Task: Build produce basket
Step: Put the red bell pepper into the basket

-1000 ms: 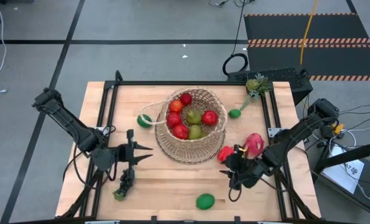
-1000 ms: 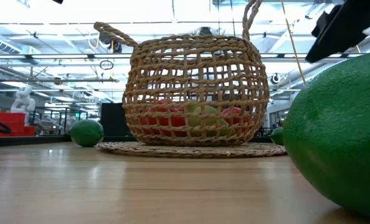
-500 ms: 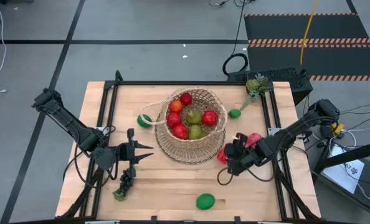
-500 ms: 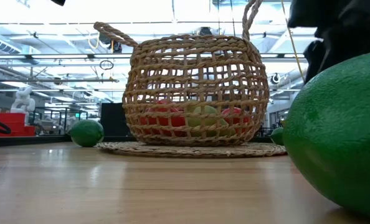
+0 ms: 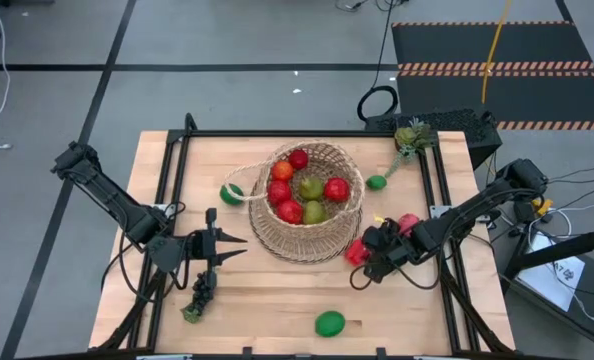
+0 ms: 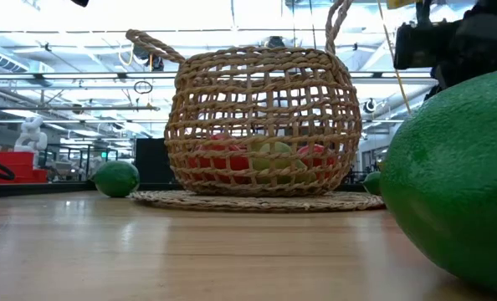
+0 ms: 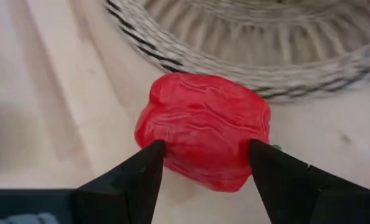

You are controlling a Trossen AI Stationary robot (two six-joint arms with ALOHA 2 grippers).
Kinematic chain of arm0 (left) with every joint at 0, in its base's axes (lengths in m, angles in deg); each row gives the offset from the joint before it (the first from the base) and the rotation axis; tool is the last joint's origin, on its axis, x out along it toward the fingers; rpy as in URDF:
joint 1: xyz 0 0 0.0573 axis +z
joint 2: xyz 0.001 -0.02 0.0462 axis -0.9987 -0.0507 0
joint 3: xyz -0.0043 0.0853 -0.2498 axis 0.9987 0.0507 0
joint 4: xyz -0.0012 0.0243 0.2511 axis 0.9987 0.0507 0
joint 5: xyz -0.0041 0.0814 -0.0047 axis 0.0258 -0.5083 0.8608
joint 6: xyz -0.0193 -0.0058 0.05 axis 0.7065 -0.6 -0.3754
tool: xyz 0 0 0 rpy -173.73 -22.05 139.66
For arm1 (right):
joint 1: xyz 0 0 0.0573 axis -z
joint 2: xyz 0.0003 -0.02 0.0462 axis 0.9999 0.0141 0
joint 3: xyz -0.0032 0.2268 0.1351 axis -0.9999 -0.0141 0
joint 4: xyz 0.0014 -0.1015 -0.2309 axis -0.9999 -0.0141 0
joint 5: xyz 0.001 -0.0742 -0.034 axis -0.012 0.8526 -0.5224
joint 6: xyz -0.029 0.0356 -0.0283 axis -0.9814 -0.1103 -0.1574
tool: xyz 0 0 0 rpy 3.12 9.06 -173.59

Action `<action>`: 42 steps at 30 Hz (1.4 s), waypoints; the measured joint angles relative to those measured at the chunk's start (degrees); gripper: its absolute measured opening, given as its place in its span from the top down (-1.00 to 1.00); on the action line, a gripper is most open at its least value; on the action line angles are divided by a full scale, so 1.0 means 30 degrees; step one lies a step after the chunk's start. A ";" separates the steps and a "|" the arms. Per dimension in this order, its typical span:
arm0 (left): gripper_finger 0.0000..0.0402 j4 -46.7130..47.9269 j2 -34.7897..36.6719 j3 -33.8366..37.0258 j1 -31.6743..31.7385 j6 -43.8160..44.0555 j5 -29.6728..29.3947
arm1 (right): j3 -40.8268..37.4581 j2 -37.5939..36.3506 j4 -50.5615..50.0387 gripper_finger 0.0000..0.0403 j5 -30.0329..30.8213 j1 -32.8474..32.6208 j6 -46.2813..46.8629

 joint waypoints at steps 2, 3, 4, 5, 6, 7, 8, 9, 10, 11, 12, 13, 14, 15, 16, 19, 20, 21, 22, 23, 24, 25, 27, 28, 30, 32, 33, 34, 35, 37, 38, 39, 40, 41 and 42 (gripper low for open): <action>0.52 -0.0010 0.0000 0.0000 0.0000 0.0000 0.0001 | -0.0092 0.0022 0.1248 -0.11 -0.0247 -0.0058 0.0166; 0.52 -0.0010 0.0000 0.0000 0.0000 -0.0007 -0.0006 | -0.0113 0.0055 0.1913 -0.10 -0.0409 -0.0120 0.0292; 0.52 -0.0007 0.0000 0.0000 0.0000 -0.0005 -0.0006 | -0.0138 0.0073 0.2523 -0.10 -0.0790 -0.0131 0.0547; 0.52 -0.0026 0.0000 0.0000 0.0000 -0.0007 -0.0006 | -0.0162 0.0077 0.3090 -0.09 -0.1136 -0.0131 0.1013; 0.52 -0.0024 0.0000 0.0000 0.0000 -0.0015 -0.0006 | -0.0175 0.0099 0.3629 -0.09 -0.1387 -0.0135 0.1620; 0.52 -0.0024 0.0000 0.0000 0.0000 -0.0007 -0.0006 | -0.0187 0.0114 0.4178 -0.09 -0.1542 -0.0146 0.2319; 0.52 -0.0032 0.0000 0.0000 0.0000 -0.0011 -0.0006 | -0.0187 0.0117 0.4691 -0.09 -0.1629 -0.0146 0.3033; 0.52 -0.0032 0.0000 0.0000 0.0000 -0.0007 -0.0006 | -0.0187 0.0117 0.5185 -0.09 -0.1618 -0.0146 0.3721; 0.52 -0.0032 0.0000 0.0000 0.0000 -0.0022 -0.0006 | -0.0187 0.0117 0.5646 -0.09 -0.1589 -0.0203 0.4254; 0.52 -0.0032 0.0000 0.0000 0.0000 -0.0015 -0.0006 | -0.0187 0.0117 0.6023 -0.09 -0.1424 -0.0263 0.4558; 0.52 -0.0032 0.0000 0.0000 0.0000 -0.0021 -0.0006 | -0.0187 0.0117 0.6349 -0.09 -0.1372 -0.0300 0.4646; 0.52 -0.0045 0.0000 0.0000 0.0000 -0.0029 -0.0006 | -0.0187 0.0117 0.6762 -0.09 -0.1364 -0.0324 0.4558; 0.52 -0.0039 0.0000 0.0000 0.0000 -0.0029 -0.0006 | -0.0187 0.0112 0.7103 -0.09 -0.1369 -0.0359 0.4314; 0.52 -0.0032 0.0000 0.0000 0.0000 -0.0029 -0.0006 | -0.0180 0.0109 0.7179 -0.09 -0.1373 -0.0380 0.4048; 0.52 -0.0043 0.0000 0.0000 0.0000 -0.0033 -0.0006 | -0.0180 0.0109 0.7078 -0.09 -0.1376 -0.0397 0.3798; 0.52 -0.0039 0.0000 0.0000 0.0000 -0.0051 -0.0006 | -0.0180 0.0048 0.6474 -0.09 -0.1415 -0.0393 0.2848; 0.52 -0.0046 0.0000 0.0000 0.0000 -0.0051 -0.0006 | -0.0180 0.0000 0.6107 -0.09 -0.1414 -0.0393 0.2674; 0.52 -0.0039 0.0000 0.0000 0.0000 -0.0052 -0.0006 | -0.0180 -0.0006 0.5728 -0.09 -0.1408 -0.0393 0.2770; 0.52 -0.0039 0.0000 0.0000 0.0000 -0.0058 -0.0006 | -0.0180 -0.0007 0.5163 -0.09 -0.1412 -0.0393 0.3184; 0.52 -0.0039 -0.0007 0.0000 0.0000 -0.0051 -0.0006 | -0.0180 -0.0007 0.4464 -0.09 -0.1445 -0.0393 0.3713; 0.52 -0.0046 0.0000 0.0000 0.0000 -0.0051 -0.0013 | -0.0180 -0.0007 0.3838 -0.09 -0.1512 -0.0393 0.4266; 0.52 -0.0039 0.0000 0.0000 0.0000 -0.0051 -0.0007 | -0.0180 -0.0007 0.3361 -0.09 -0.1584 -0.0393 0.4774; 0.52 -0.0037 0.0000 0.0000 0.0000 -0.0051 -0.0009 | -0.0381 -0.0007 0.3225 -0.09 -0.1860 -0.0427 0.5501; 0.52 -0.0044 0.0000 0.0000 0.0000 -0.0061 -0.0013 | -0.0621 -0.0007 0.3557 -0.09 -0.1873 -0.0516 0.5774; 0.52 -0.0032 0.0000 0.0000 0.0000 -0.0229 -0.0013 | -0.1104 0.0000 0.4736 -0.09 -0.1880 -0.0707 0.5854; 0.52 -0.0066 0.0000 0.0000 0.0000 -0.0306 -0.0021 | -0.1758 0.0004 0.6819 -0.09 -0.1760 -0.0901 0.5786; 0.52 -0.0164 0.0000 0.0000 0.0000 -0.0306 -0.0013 | -0.2201 0.0057 0.8015 -0.09 -0.1605 -0.0967 0.5790; 0.52 -0.0377 -0.0003 0.0000 0.0000 -0.0312 -0.0017 | -0.2684 0.0093 0.9282 -0.09 -0.1352 -0.1048 0.5761; 0.52 -0.0614 -0.0007 0.0000 0.0007 -0.0340 -0.0021 | -0.3134 0.0102 1.0578 -0.09 -0.1166 -0.1106 0.5575; 0.52 -0.1231 0.0000 0.0000 0.0007 -0.0685 -0.0031 | -0.3942 0.0102 1.3539 -0.09 -0.0701 -0.1238 0.5073; 0.52 -0.1533 -0.0002 0.0000 0.0007 -0.0867 -0.0030 | -0.4265 0.0102 1.4758 -0.09 -0.0428 -0.1299 0.4872; 0.52 -0.1863 0.0000 0.0000 0.0000 -0.1006 -0.0028 | -0.4569 0.0102 1.5708 -0.09 -0.0295 -0.1365 0.4677; 0.52 -0.2190 -0.0002 0.0000 -0.0009 -0.1037 -0.0028 | -0.4790 0.0102 1.6499 -0.09 -0.0242 -0.1420 0.4412; 0.52 -0.2427 -0.0003 0.0000 -0.0022 -0.1042 -0.0028 | -0.4872 0.0102 1.7100 -0.09 -0.0230 -0.1481 0.4140; 0.52 -0.2621 0.0000 0.0000 -0.0022 -0.1029 -0.0029 | -0.4876 0.0102 1.7663 -0.09 -0.0219 -0.1551 0.3843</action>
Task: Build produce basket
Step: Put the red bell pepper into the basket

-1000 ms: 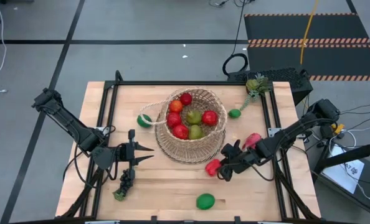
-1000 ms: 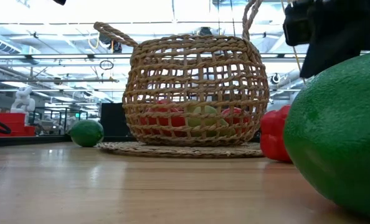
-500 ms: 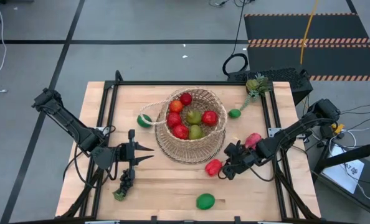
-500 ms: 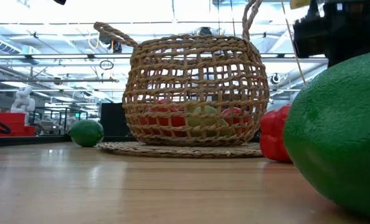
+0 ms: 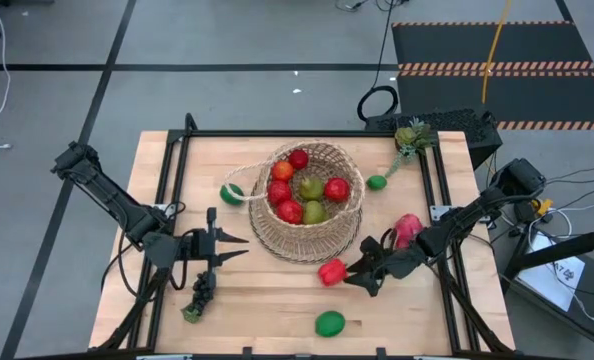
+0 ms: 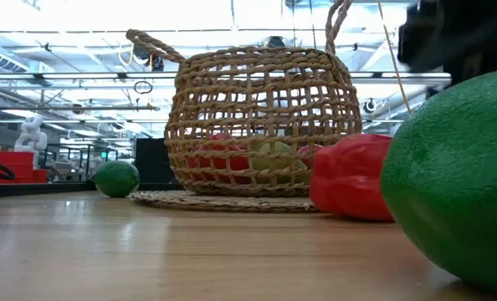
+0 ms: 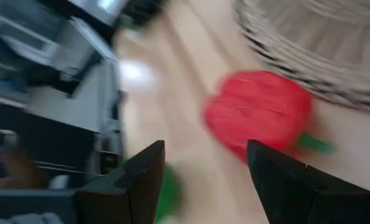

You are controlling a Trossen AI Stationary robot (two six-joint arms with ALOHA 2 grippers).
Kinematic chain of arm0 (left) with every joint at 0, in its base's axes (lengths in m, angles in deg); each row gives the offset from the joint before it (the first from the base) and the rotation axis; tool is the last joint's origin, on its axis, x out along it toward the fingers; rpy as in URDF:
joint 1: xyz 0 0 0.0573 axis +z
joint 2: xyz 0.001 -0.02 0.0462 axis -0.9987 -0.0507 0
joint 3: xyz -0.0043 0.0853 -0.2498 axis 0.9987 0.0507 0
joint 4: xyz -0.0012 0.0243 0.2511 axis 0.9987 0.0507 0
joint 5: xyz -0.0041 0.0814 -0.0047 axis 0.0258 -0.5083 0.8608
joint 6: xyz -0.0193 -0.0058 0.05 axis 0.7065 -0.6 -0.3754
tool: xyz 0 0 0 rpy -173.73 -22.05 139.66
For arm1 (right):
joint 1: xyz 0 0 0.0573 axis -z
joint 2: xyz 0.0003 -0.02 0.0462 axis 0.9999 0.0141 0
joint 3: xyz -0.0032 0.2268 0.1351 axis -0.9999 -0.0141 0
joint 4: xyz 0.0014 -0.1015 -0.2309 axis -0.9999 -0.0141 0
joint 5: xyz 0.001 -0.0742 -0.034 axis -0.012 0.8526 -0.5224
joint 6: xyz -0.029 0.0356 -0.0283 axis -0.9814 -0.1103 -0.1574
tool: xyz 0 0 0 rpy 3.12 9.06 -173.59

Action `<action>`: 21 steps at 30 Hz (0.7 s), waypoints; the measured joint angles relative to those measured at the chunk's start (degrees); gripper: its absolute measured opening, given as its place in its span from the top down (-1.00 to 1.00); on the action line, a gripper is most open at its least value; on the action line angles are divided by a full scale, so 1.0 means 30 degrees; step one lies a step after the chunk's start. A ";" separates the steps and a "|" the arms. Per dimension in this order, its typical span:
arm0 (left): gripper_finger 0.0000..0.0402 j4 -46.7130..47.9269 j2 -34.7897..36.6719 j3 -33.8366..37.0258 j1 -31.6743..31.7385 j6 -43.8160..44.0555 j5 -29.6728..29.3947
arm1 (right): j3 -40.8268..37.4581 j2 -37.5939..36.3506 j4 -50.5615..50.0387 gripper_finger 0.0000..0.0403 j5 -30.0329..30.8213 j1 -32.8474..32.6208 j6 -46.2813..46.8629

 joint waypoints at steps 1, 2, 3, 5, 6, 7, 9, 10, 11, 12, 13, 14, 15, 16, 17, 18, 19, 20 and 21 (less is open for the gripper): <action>0.52 -0.0193 0.0000 0.0000 0.0000 -0.0005 0.0002 | 0.0014 -0.0002 0.0530 -0.09 0.0003 -0.0073 -0.0325; 0.52 -0.0374 0.0000 0.0000 0.0000 0.0005 0.0006 | 0.0019 -0.0007 0.0940 -0.09 0.0022 -0.0132 -0.0740; 0.52 -0.0481 0.0000 0.0000 0.0000 0.0013 0.0007 | 0.0019 -0.0007 0.1247 -0.09 0.0029 -0.0204 -0.1187; 0.52 -0.0592 -0.0001 0.0000 0.0000 0.0185 0.0001 | 0.0037 -0.0013 0.1645 -0.09 0.0390 -0.0335 -0.2090; 0.52 -0.0597 0.0000 0.0000 0.0000 0.0359 0.0001 | 0.0086 -0.0064 0.1549 -0.09 0.0510 -0.0365 -0.2543; 0.52 -0.0595 -0.0002 0.0000 0.0000 0.0534 0.0005 | 0.0114 -0.0073 0.1398 -0.09 0.0637 -0.0361 -0.3075; 0.52 -0.0595 -0.0005 0.0000 0.0000 0.0783 0.0001 | 0.0114 -0.0073 0.0824 -0.09 0.0945 -0.0351 -0.3956; 0.52 -0.0588 -0.0004 0.0000 0.0000 0.0918 0.0002 | 0.0114 -0.0073 0.0396 -0.09 0.0978 -0.0343 -0.4083; 0.52 -0.0588 0.0000 0.0000 0.0000 0.0975 0.0001 | 0.0114 -0.0073 -0.0101 -0.09 0.0984 -0.0343 -0.4064; 0.52 -0.0588 0.0000 0.0000 0.0000 0.0999 0.0001 | 0.0114 -0.0073 -0.0760 -0.09 0.0982 -0.0343 -0.3926; 0.52 -0.0588 0.0000 0.0000 0.0000 0.1043 0.0001 | 0.0114 -0.0073 -0.1505 -0.09 0.0984 -0.0343 -0.3817; 0.52 -0.0580 -0.0007 0.0000 0.0000 0.1116 0.0001 | 0.0114 -0.0073 -0.2316 -0.09 0.0991 -0.0350 -0.3757; 0.52 -0.0580 0.0000 0.0000 0.0000 0.1205 0.0003 | 0.0114 -0.0073 -0.3000 -0.09 0.1053 -0.0356 -0.3757; 0.52 -0.0580 0.0000 0.0000 0.0000 0.1268 0.0001 | 0.0114 -0.0073 -0.3558 -0.09 0.1302 -0.0445 -0.3833; 0.52 -0.0577 -0.0004 0.0000 0.0000 0.1306 0.0001 | 0.0114 -0.0073 -0.3983 -0.09 0.1673 -0.0501 -0.4086; 0.52 -0.0566 0.0000 0.0000 0.0016 0.1303 0.0001 | 0.0114 -0.0073 -0.4289 -0.09 0.1970 -0.0554 -0.4484; 0.52 -0.0568 0.0000 0.0000 0.0057 0.1237 0.0001 | 0.0114 -0.0073 -0.4493 -0.09 0.2028 -0.0579 -0.5055; 0.52 -0.0566 0.0000 0.0000 0.0115 0.1092 0.0001 | 0.0114 -0.0073 -0.4577 -0.09 0.2089 -0.0584 -0.5898; 0.52 -0.0566 0.0000 0.0000 0.0148 0.1020 0.0001 | 0.0114 -0.0073 -0.4562 -0.09 0.2378 -0.0576 -0.6978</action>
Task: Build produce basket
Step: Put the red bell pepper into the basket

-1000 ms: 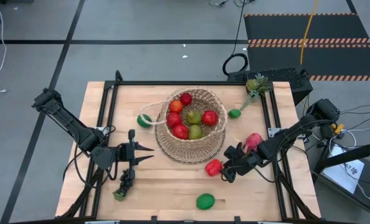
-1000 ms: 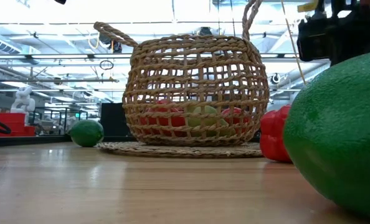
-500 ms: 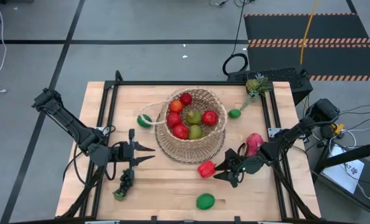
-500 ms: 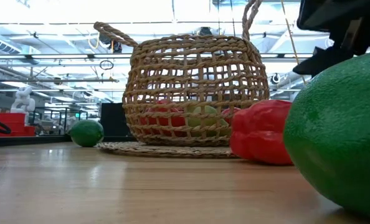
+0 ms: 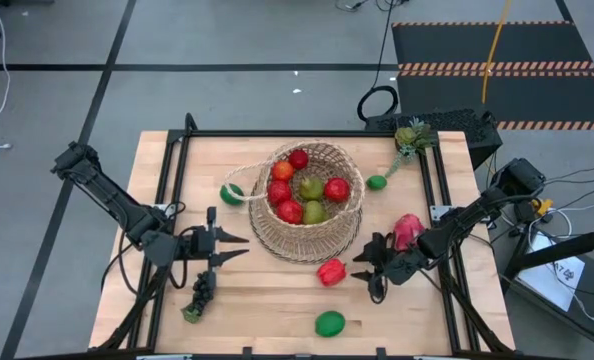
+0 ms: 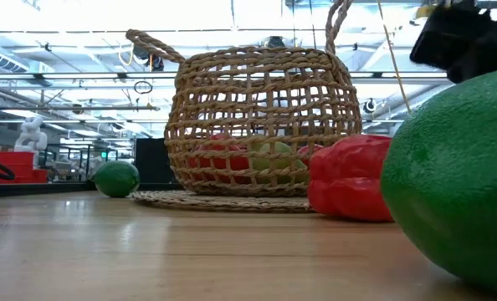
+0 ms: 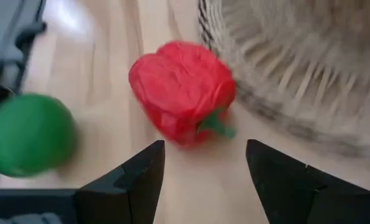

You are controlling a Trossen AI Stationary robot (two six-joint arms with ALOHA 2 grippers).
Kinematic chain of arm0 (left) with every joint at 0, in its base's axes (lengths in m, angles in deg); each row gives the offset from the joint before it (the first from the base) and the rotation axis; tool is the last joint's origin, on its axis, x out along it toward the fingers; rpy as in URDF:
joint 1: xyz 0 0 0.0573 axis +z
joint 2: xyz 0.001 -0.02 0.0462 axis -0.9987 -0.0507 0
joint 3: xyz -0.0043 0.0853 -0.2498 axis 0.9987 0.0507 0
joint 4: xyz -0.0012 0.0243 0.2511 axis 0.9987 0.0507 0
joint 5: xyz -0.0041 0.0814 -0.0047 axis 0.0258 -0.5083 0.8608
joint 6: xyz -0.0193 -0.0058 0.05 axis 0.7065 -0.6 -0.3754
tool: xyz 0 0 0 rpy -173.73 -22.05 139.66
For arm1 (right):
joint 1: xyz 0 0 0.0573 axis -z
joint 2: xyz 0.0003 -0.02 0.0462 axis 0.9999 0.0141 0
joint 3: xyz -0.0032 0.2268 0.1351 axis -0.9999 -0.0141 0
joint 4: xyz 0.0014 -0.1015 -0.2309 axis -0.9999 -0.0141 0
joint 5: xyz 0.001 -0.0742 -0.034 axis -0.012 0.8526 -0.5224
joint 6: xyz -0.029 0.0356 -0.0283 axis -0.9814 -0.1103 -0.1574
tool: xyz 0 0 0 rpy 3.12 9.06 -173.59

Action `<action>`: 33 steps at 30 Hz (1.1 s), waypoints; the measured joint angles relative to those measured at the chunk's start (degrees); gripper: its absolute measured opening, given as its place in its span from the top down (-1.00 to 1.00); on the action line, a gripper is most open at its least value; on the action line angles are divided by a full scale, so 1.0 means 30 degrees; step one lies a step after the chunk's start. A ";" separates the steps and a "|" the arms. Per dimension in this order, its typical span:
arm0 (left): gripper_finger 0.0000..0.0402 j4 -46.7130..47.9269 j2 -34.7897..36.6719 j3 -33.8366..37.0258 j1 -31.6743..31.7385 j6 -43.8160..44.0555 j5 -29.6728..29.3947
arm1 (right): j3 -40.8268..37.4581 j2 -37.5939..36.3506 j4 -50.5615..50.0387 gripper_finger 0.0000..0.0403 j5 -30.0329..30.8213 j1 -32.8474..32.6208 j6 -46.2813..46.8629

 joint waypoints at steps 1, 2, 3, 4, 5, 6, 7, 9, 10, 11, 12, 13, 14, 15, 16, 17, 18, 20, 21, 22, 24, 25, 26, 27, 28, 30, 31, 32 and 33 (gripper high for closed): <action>0.52 0.0000 -0.0003 0.0000 0.0048 -0.0013 0.0000 | 0.0000 0.0000 0.0090 -0.09 0.0304 0.0000 -0.1321; 0.52 0.0000 -0.0007 0.0000 0.0085 0.0001 0.0000 | 0.0000 0.0000 0.0191 -0.09 0.0660 0.0000 -0.2998; 0.52 0.0000 -0.0001 0.0000 0.0125 0.0014 -0.0004 | 0.0005 0.0000 0.0243 -0.09 0.0969 0.0000 -0.4649; 0.52 0.0007 -0.0007 0.0000 0.0187 0.0071 -0.0006 | 0.0007 0.0000 0.0253 -0.09 0.1196 0.0011 -0.6184; 0.52 0.0007 -0.0005 0.0000 0.0193 0.0222 -0.0005 | 0.0007 0.0000 0.0298 -0.09 0.1388 0.0029 -0.7582; 0.52 0.0007 -0.0007 -0.0004 0.0195 0.0433 -0.0012 | 0.0007 0.0000 0.0359 -0.09 0.1551 0.0032 -0.8777; 0.52 0.0007 -0.0001 -0.0006 0.0195 0.0630 -0.0016 | 0.0007 0.0000 0.0396 -0.09 0.1595 0.0053 -0.9617; 0.52 0.0007 -0.0002 -0.0007 0.0195 0.1046 -0.0022 | 0.0007 0.0020 0.0373 -0.09 0.1534 0.0150 -1.0385; 0.52 0.0007 0.0000 -0.0007 0.0195 0.1225 -0.0022 | -0.0007 0.0093 0.0468 -0.09 0.1527 0.0231 -1.0445; 0.52 0.0007 -0.0002 -0.0007 0.0195 0.1407 -0.0020 | -0.0092 0.0187 0.0641 -0.09 0.1513 0.0269 -1.0440; 0.52 0.0007 0.0000 -0.0007 0.0195 0.1520 -0.0022 | -0.0237 0.0273 0.0759 -0.09 0.1447 0.0283 -1.0440; 0.52 0.0007 -0.0007 -0.0007 0.0195 0.1546 -0.0036 | -0.0382 0.0400 0.0761 -0.09 0.1317 0.0295 -1.0443; 0.52 -0.0006 -0.0001 -0.0007 0.0195 0.1546 -0.0050 | -0.0484 0.0570 0.0806 -0.09 0.1030 0.0351 -1.0443; 0.52 -0.0013 -0.0005 -0.0007 0.0195 0.1546 -0.0074 | -0.0541 0.0747 0.0865 -0.09 0.0948 0.0375 -1.0430; 0.52 -0.0040 -0.0002 -0.0007 0.0195 0.1546 -0.0152 | -0.0607 0.0826 0.0884 -0.09 0.0931 0.0389 -1.0418; 0.52 -0.0093 -0.0001 -0.0007 0.0195 0.1546 -0.0197 | -0.0650 0.0853 0.0883 -0.09 0.0932 0.0401 -1.0423; 0.52 -0.0129 -0.0004 -0.0007 0.0195 0.1546 -0.0204 | -0.0656 0.0899 0.0966 -0.09 0.0936 0.0416 -1.0459; 0.52 -0.0138 -0.0007 -0.0007 0.0195 0.1546 -0.0211 | -0.0656 0.1134 0.1560 -0.09 0.0923 0.0511 -1.0912; 0.52 -0.0146 0.0000 -0.0007 0.0195 0.1546 -0.0211 | -0.0653 0.1228 0.1920 -0.09 0.0867 0.0537 -1.1160; 0.52 -0.0146 -0.0007 -0.0007 0.0195 0.1553 -0.0217 | -0.0656 0.1377 0.2436 -0.09 0.0801 0.0554 -1.1369; 0.52 -0.0146 -0.0001 -0.0007 0.0195 0.1543 -0.0226 | -0.0646 0.1965 0.3556 -0.09 0.0381 0.0711 -1.1684; 0.52 -0.0146 -0.0005 -0.0007 0.0195 0.1527 -0.0230 | -0.0648 0.2318 0.3802 -0.09 0.0150 0.0772 -1.1782; 0.52 -0.0146 -0.0007 -0.0007 0.0195 0.1513 -0.0233 | -0.0656 0.2625 0.3969 -0.09 -0.0047 0.0810 -1.1812; 0.52 -0.0142 -0.0007 -0.0007 0.0195 0.1517 -0.0235 | -0.0656 0.2970 0.4318 -0.09 -0.0047 0.0855 -1.1858; 0.52 -0.0138 -0.0007 -0.0007 0.0195 0.1517 -0.0233 | -0.0656 0.3271 0.4685 -0.09 -0.0050 0.0905 -1.1866; 0.52 -0.0138 -0.0007 -0.0007 0.0195 0.1517 -0.0234 | -0.0656 0.3757 0.5030 -0.09 -0.0067 0.0984 -1.1885; 0.52 -0.0138 -0.0007 -0.0007 0.0195 0.1517 -0.0240 | -0.0658 0.3927 0.5119 -0.09 -0.0070 0.1020 -1.1888; 0.52 -0.0138 -0.0007 -0.0007 0.0195 0.1511 -0.0240 | -0.0663 0.4023 0.5368 -0.08 -0.0076 0.1082 -1.1887; 0.52 -0.0138 -0.0007 -0.0007 0.0195 0.1482 -0.0238 | -0.0663 0.4090 0.5634 -0.06 -0.0063 0.1130 -1.1900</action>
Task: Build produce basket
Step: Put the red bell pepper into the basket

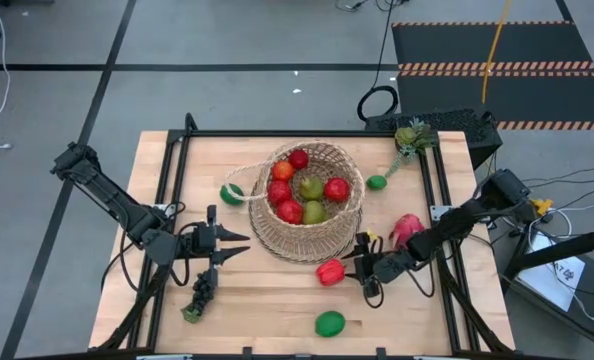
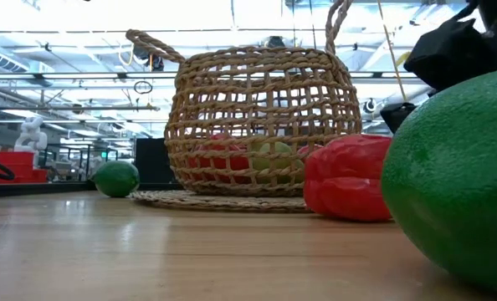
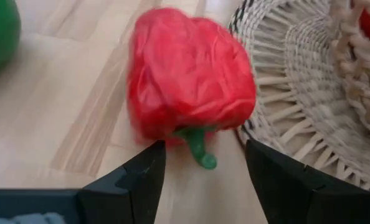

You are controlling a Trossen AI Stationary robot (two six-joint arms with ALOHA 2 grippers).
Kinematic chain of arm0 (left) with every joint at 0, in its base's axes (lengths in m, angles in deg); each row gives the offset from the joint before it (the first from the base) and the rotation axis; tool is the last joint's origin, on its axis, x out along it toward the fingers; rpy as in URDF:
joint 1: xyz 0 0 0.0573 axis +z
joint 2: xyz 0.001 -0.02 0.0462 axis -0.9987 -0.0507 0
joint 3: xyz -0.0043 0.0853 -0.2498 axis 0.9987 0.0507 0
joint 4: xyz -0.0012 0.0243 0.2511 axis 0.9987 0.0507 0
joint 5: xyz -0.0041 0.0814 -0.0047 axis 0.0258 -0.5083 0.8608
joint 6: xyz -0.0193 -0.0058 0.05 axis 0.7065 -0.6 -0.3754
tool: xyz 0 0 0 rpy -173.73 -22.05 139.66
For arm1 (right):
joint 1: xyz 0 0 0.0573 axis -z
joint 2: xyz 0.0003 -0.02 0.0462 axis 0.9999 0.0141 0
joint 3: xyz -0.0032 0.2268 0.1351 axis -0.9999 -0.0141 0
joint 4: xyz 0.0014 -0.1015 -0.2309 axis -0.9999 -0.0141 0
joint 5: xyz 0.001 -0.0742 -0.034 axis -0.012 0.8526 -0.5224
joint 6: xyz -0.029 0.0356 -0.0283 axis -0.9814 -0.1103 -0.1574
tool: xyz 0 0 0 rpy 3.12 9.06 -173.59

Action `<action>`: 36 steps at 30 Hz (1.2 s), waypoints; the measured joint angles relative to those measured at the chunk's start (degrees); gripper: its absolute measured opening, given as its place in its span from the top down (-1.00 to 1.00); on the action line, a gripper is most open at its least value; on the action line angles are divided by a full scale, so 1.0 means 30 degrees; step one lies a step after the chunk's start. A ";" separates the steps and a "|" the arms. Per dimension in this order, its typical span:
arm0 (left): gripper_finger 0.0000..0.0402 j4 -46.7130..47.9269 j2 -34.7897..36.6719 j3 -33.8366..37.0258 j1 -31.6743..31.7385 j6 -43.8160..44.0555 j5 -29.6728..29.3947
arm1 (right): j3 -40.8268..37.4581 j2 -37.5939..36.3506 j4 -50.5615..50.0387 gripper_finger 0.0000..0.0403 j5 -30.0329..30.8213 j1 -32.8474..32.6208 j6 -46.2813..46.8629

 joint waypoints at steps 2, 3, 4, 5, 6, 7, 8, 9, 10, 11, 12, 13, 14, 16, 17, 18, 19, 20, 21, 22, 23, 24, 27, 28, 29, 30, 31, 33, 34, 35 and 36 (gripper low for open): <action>0.52 0.0011 -0.0007 0.0000 0.0000 -0.0077 -0.0002 | 0.0000 0.0039 0.0254 -0.02 -0.0228 0.0014 -0.0051; 0.52 0.0015 -0.0007 0.0000 0.0000 -0.0096 -0.0002 | 0.0000 0.0045 0.0390 0.01 -0.0490 0.0021 -0.0129; 0.52 0.0015 -0.0007 0.0000 0.0000 -0.0096 -0.0002 | 0.0000 0.0048 0.0562 0.05 -0.0578 0.0018 -0.0179; 0.52 0.0015 -0.0007 0.0000 0.0000 -0.0096 -0.0002 | 0.0007 0.0040 0.0628 0.09 -0.0712 0.0014 -0.0157; 0.52 0.0015 -0.0007 0.0000 0.0000 -0.0096 0.0005 | 0.0007 0.0034 0.0632 0.13 -0.0840 0.0014 -0.0150; 0.52 0.0015 -0.0007 0.0000 0.0000 -0.0096 0.0005 | 0.0007 0.0041 0.0573 0.18 -0.0951 0.0021 -0.0150; 0.52 0.0028 -0.0007 0.0000 0.0000 -0.0096 0.0001 | 0.0007 0.0048 0.0549 0.23 -0.0974 0.0021 -0.0143; 0.52 0.0022 -0.0007 0.0000 0.0000 -0.0096 0.0000 | 0.0007 0.0048 0.0549 0.28 -0.0997 0.0021 -0.0126; 0.52 0.0022 -0.0007 0.0000 0.0000 -0.0112 0.0004 | 0.0007 0.0041 0.0556 0.32 -0.0997 0.0021 -0.0113; 0.52 0.0026 -0.0004 0.0000 0.0000 -0.0172 0.0003 | 0.0007 0.0041 0.0554 0.37 -0.0997 0.0021 -0.0113; 0.52 0.0022 -0.0007 0.0000 0.0000 -0.0228 0.0005 | 0.0007 0.0041 0.0549 0.41 -0.0999 0.0021 -0.0113; 0.52 0.0022 -0.0007 0.0000 0.0000 -0.0235 -0.0002 | 0.0007 0.0041 0.0549 0.45 -0.1005 0.0021 -0.0112; 0.52 0.0023 -0.0007 0.0000 0.0000 -0.0236 0.0004 | 0.0007 0.0041 0.0549 0.48 -0.1005 0.0021 -0.0094; 0.52 0.0026 -0.0007 0.0000 0.0000 -0.0235 0.0002 | 0.0007 0.0041 0.0534 0.55 -0.1005 0.0021 0.0011; 0.52 0.0022 -0.0007 0.0000 0.0000 -0.0235 0.0005 | 0.0007 0.0041 0.0529 0.58 -0.1005 0.0021 0.0025; 0.52 0.0022 -0.0007 0.0000 0.0000 -0.0235 0.0005 | 0.0007 0.0041 0.0534 0.61 -0.1005 0.0021 0.0032; 0.52 0.0022 -0.0007 0.0000 0.0000 -0.0235 0.0005 | 0.0007 0.0041 0.0534 0.63 -0.1005 0.0021 0.0028; 0.52 0.0022 -0.0007 0.0000 0.0000 -0.0235 0.0005 | 0.0007 0.0041 0.0534 0.66 -0.1005 0.0021 0.0032; 0.52 0.0022 -0.0007 0.0000 0.0000 -0.0235 0.0005 | 0.0007 0.0041 0.0537 0.68 -0.1005 0.0021 0.0032; 0.52 0.0022 -0.0007 0.0000 0.0000 -0.0235 0.0005 | 0.0007 0.0041 0.0542 0.70 -0.1005 0.0021 0.0032; 0.52 0.0022 -0.0007 0.0000 0.0000 -0.0235 0.0005 | 0.0007 0.0041 0.0535 0.72 -0.1005 0.0021 0.0032; 0.52 0.0022 -0.0007 0.0000 0.0000 -0.0231 0.0005 | 0.0007 0.0041 0.0541 0.75 -0.1011 0.0021 0.0032; 0.52 0.0022 -0.0007 0.0000 0.0000 -0.0227 0.0005 | 0.0007 0.0041 0.0542 0.81 -0.1012 0.0021 0.0032; 0.52 0.0022 -0.0007 0.0000 0.0000 -0.0227 0.0005 | 0.0007 0.0041 0.0545 0.83 -0.1012 0.0021 0.0035; 0.52 0.0022 -0.0007 0.0000 0.0000 -0.0227 0.0005 | 0.0022 0.0026 0.0539 0.85 -0.1007 0.0021 0.0032; 0.52 0.0022 -0.0007 0.0000 0.0000 -0.0227 0.0005 | 0.0092 0.0026 0.0524 0.86 -0.1012 -0.0005 0.0032; 0.52 0.0022 -0.0007 0.0000 0.0000 -0.0227 0.0005 | 0.0215 0.0026 0.0527 0.87 -0.1019 -0.0023 0.0032; 0.52 0.0022 -0.0007 0.0000 0.0000 -0.0227 0.0005 | 0.0483 0.0019 0.0542 0.88 -0.1019 -0.0023 0.0032; 0.52 0.0022 -0.0007 0.0000 0.0000 -0.0227 0.0005 | 0.0644 0.0019 0.0537 0.88 -0.1024 -0.0023 0.0017; 0.52 0.0029 -0.0007 0.0000 0.0000 -0.0227 0.0005 | 0.0812 0.0019 0.0534 0.88 -0.1026 -0.0023 -0.0032; 0.52 0.0029 -0.0007 0.0000 0.0000 -0.0228 0.0005 | 0.0985 0.0019 0.0534 0.87 -0.1025 -0.0023 -0.0109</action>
